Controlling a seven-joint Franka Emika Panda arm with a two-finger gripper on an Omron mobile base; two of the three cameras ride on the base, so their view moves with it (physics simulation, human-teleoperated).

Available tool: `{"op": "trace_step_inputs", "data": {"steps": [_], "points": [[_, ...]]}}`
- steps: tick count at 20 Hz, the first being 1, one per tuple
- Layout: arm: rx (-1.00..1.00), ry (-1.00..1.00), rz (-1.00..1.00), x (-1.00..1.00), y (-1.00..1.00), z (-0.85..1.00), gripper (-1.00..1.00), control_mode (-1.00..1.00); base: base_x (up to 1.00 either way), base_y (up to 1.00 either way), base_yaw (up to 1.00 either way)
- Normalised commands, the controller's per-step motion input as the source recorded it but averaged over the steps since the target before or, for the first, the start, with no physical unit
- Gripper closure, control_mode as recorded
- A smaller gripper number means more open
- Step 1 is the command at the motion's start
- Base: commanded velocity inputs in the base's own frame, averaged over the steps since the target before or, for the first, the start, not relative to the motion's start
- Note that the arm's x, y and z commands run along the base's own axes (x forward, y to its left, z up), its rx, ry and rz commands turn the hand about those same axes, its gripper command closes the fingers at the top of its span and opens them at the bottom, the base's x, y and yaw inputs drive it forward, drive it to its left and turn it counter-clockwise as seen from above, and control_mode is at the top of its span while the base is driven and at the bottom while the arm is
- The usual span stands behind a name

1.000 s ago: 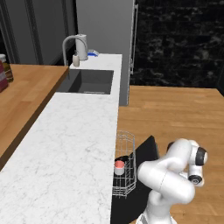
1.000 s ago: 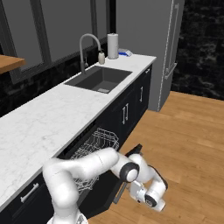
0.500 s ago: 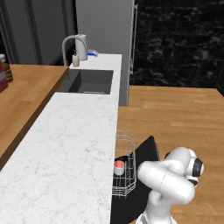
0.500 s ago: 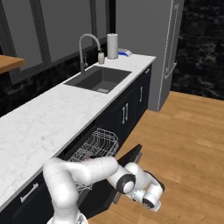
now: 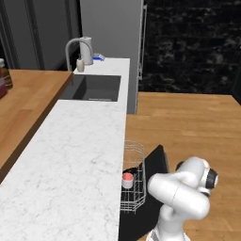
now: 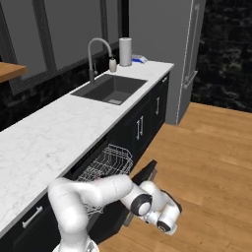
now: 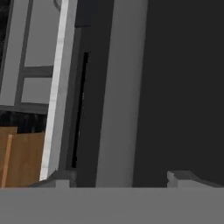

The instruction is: Pick up the cup and bowl from the counter, place them in the dishwasher, and close the dishwasher door.

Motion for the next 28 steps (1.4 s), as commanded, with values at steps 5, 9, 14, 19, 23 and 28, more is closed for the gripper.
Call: {"op": "trace_step_inputs", "data": {"steps": [5,9,14,19,23,28], "points": [[-0.03,0.00,0.00,-0.18,1.00,0.16,-1.00,-1.00,0.00,0.00,0.00],[-0.06,0.00,0.00,-0.23,1.00,0.04,-1.00,-1.00,0.00,0.00,0.00],[-0.10,0.00,0.00,-0.29,1.00,0.07,-1.00,-1.00,0.00,0.00,0.00],[-0.21,0.00,0.00,-0.38,1.00,0.09,-1.00,-1.00,0.00,0.00,0.00],[-0.28,0.00,0.00,-0.34,1.00,0.04,-1.00,-1.00,0.00,0.00,0.00],[-0.30,0.00,0.00,-0.32,1.00,0.00,-1.00,-1.00,0.00,0.00,0.00]]}}
